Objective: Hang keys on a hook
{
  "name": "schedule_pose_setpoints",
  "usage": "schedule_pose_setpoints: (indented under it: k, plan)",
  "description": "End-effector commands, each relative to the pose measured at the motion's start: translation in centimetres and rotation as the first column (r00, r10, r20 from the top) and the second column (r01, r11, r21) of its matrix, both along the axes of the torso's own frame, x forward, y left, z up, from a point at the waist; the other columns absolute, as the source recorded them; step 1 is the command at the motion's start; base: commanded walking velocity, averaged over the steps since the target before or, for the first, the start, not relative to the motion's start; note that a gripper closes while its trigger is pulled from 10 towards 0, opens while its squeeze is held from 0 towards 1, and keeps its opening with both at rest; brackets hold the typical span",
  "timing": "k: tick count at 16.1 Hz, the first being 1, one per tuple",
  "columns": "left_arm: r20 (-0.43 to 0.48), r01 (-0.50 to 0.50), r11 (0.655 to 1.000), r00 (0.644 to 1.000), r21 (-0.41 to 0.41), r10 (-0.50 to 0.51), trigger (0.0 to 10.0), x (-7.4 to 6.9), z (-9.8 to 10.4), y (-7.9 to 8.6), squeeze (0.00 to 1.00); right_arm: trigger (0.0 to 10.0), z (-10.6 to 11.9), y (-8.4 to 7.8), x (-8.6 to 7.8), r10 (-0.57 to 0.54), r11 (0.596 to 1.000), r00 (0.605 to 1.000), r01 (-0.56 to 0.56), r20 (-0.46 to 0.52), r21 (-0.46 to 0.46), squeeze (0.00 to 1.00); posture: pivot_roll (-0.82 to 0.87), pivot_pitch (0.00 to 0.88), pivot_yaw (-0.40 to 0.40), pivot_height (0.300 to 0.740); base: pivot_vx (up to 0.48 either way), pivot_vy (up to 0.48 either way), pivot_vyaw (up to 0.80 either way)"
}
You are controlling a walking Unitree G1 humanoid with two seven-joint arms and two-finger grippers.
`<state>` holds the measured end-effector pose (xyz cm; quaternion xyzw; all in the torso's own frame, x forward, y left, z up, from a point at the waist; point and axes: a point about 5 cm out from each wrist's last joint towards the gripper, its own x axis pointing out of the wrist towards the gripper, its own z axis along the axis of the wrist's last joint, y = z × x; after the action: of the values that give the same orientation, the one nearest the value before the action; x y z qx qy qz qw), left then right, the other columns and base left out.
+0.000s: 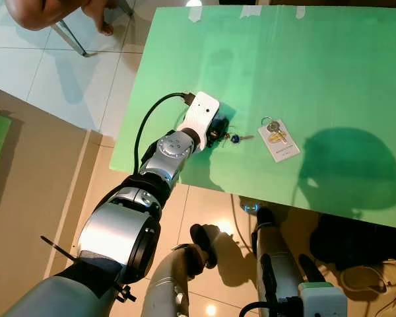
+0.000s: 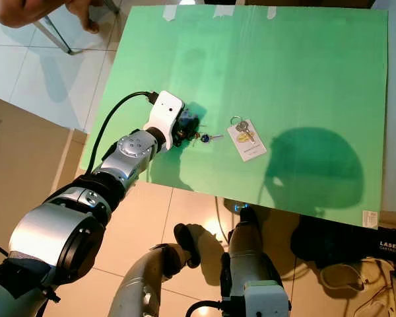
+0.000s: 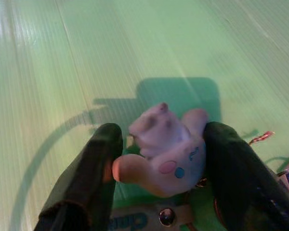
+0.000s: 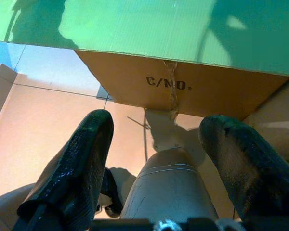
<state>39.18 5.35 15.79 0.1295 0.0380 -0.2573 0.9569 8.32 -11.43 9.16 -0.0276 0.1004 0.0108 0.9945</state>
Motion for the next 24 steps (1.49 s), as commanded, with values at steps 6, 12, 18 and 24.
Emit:
schedule_pose_setpoints:
  k: [6,12,18,24]
  plan:
    - [-0.031,0.011,0.999,0.999,0.031,-0.010,0.0,-0.5,-1.7,0.9,0.00,10.0,-0.1,1.3,-0.3,0.033,0.998,0.999,-0.032,-0.032,0.053,0.00,-0.56,0.470,0.249,0.740,0.000,0.000,0.00]
    - [0.032,0.093,0.996,0.995,-0.011,-0.093,0.0,-0.6,-0.8,0.7,0.00,10.0,-0.3,0.7,0.6,0.037,0.998,0.999,-0.035,-0.023,0.059,0.00,-0.53,0.459,0.235,0.740,0.000,0.000,0.00]
    - [0.139,0.065,0.994,0.989,-0.082,-0.054,0.0,0.6,2.4,3.2,0.00,10.0,-1.0,-0.6,3.8,0.041,0.998,0.999,-0.042,0.024,0.049,0.00,-0.45,0.356,0.233,0.740,0.000,0.000,0.00]
    - [0.236,-0.029,0.992,0.970,-0.119,0.057,0.0,1.3,5.2,7.5,0.00,10.0,-1.8,-1.9,10.2,0.078,0.993,0.994,-0.084,0.078,0.080,0.00,-0.32,0.204,0.188,0.740,0.000,0.000,0.00]
